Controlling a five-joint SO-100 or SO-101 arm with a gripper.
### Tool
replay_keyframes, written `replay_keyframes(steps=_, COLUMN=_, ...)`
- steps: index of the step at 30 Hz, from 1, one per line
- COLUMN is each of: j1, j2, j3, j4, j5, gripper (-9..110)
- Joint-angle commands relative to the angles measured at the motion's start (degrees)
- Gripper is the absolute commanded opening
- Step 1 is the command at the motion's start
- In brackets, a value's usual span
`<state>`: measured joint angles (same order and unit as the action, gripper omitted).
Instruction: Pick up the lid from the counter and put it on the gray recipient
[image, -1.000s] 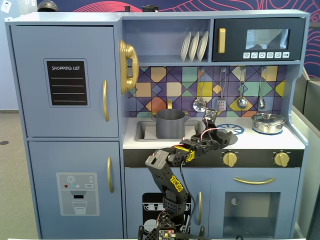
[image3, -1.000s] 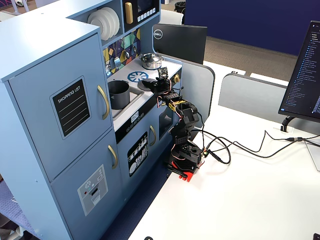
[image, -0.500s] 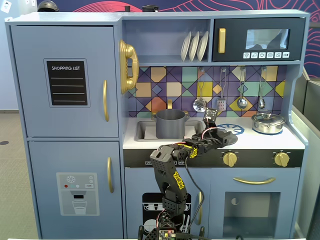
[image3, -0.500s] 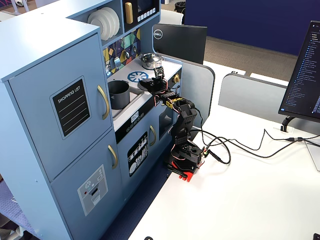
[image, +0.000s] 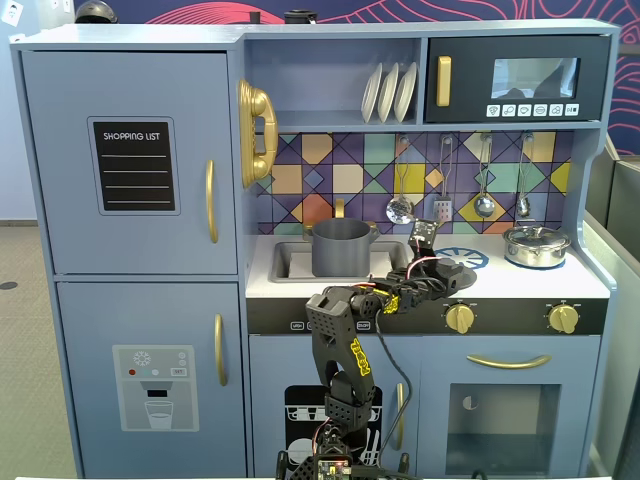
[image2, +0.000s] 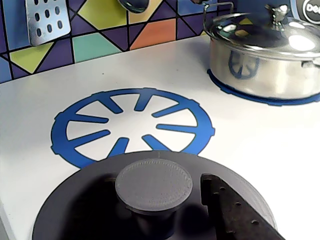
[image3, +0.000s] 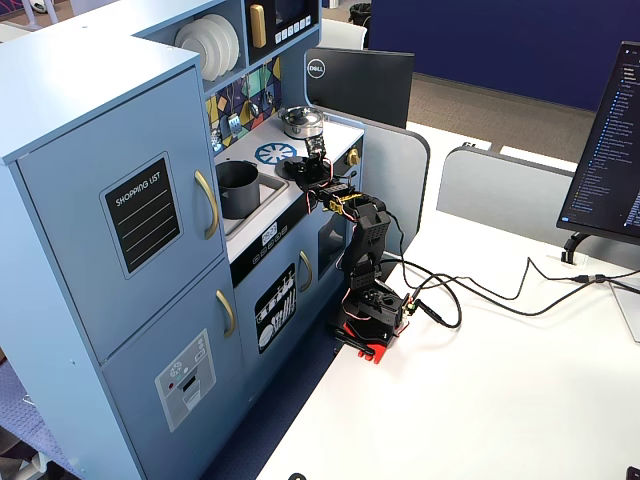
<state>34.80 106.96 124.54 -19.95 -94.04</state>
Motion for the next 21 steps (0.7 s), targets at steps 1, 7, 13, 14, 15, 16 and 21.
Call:
replay_keyframes(steps=1, j1=-0.79, j2=0.09, j3=-3.87, j4=-1.41, j5=-1.23, gripper=0)
replay_keyframes(steps=7, j1=-1.58, j2=0.09, j3=-6.77, j4=-0.88, j5=-0.79, gripper=0)
replay_keyframes(steps=13, j1=-2.99, j2=2.64, j3=-14.94, j4=4.04, j5=-0.7, gripper=0)
replay_keyframes(steps=14, j1=-3.25, j2=3.25, j3=-16.79, j4=5.54, j5=-0.7, gripper=0)
replay_keyframes(steps=15, j1=-3.6, j2=3.96, j3=-18.54, j4=6.86, j5=-0.7, gripper=0)
replay_keyframes(steps=16, j1=-4.13, j2=4.57, j3=-20.48, j4=8.35, j5=-0.62, gripper=0)
replay_keyframes(steps=21, j1=-8.7, j2=9.32, j3=-26.89, j4=16.08, j5=0.26, gripper=0)
